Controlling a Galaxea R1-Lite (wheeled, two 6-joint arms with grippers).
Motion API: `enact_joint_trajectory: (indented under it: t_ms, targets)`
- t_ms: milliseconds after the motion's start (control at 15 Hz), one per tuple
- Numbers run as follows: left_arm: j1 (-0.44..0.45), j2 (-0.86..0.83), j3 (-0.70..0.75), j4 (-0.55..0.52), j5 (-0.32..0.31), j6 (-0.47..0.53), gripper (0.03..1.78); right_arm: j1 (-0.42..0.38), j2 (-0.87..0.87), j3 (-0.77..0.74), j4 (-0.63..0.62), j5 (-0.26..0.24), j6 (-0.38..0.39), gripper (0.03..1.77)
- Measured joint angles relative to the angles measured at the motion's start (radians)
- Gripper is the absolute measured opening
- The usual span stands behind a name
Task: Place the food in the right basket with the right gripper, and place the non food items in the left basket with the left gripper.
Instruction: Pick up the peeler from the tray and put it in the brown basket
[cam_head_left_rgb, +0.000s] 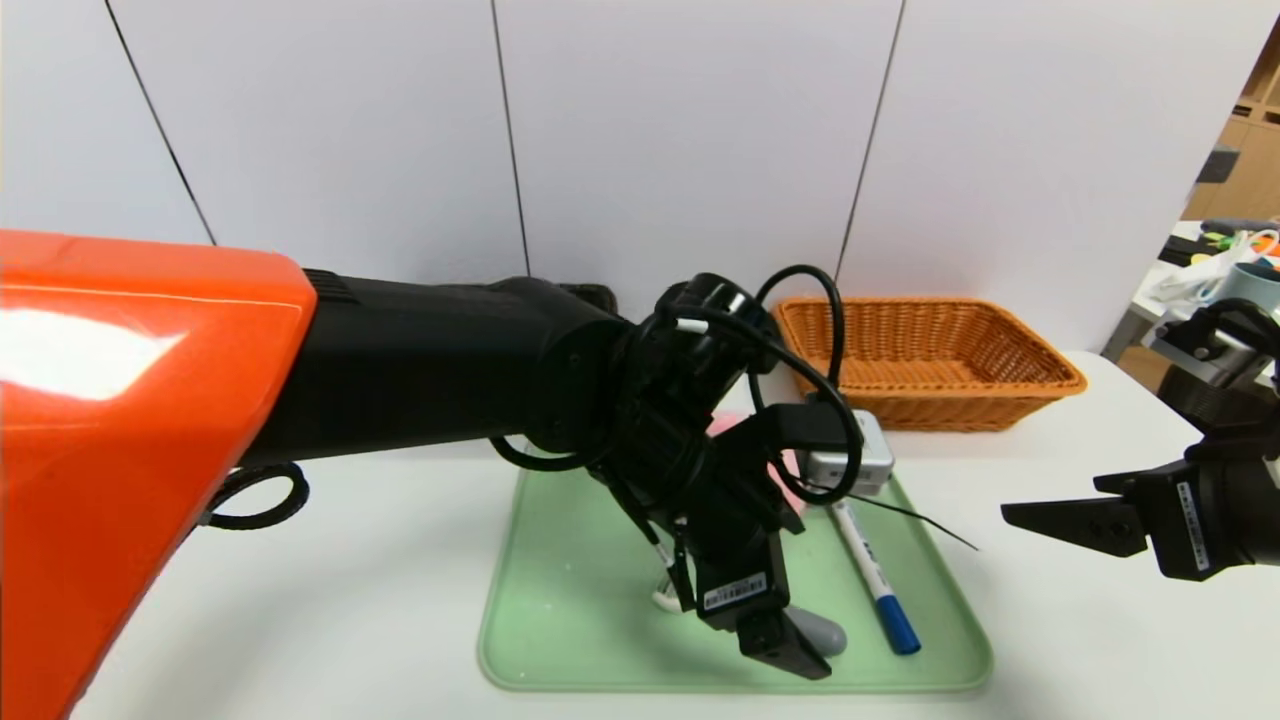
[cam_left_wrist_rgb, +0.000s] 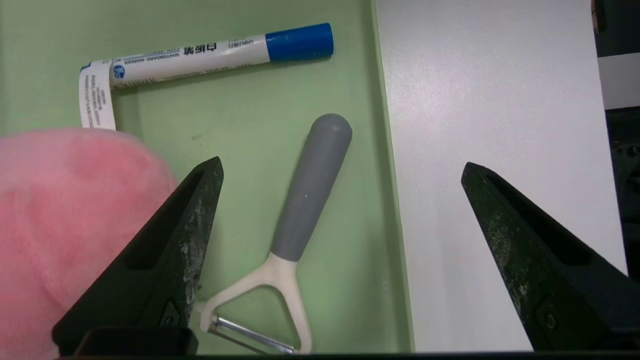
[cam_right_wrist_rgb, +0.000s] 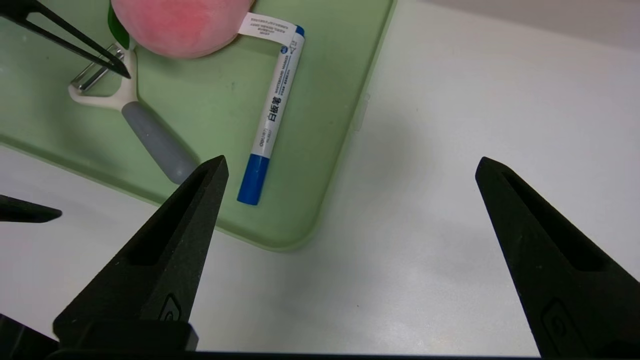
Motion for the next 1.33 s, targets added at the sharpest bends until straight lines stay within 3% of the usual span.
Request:
enact_joint_trajectory:
  t_ms: [667, 1333]
  targets:
    - [-0.006, 0.066, 0.005, -0.02, -0.031, 0.138, 1.69, 0.0, 0.0, 0.001, 0.0, 0.0, 0.0, 1.71]
    - [0.0, 0.102, -0.007, -0.072, -0.026, 0.143, 1.69, 0.0, 0.001, 0.001, 0.0, 0.0, 0.0, 1.71]
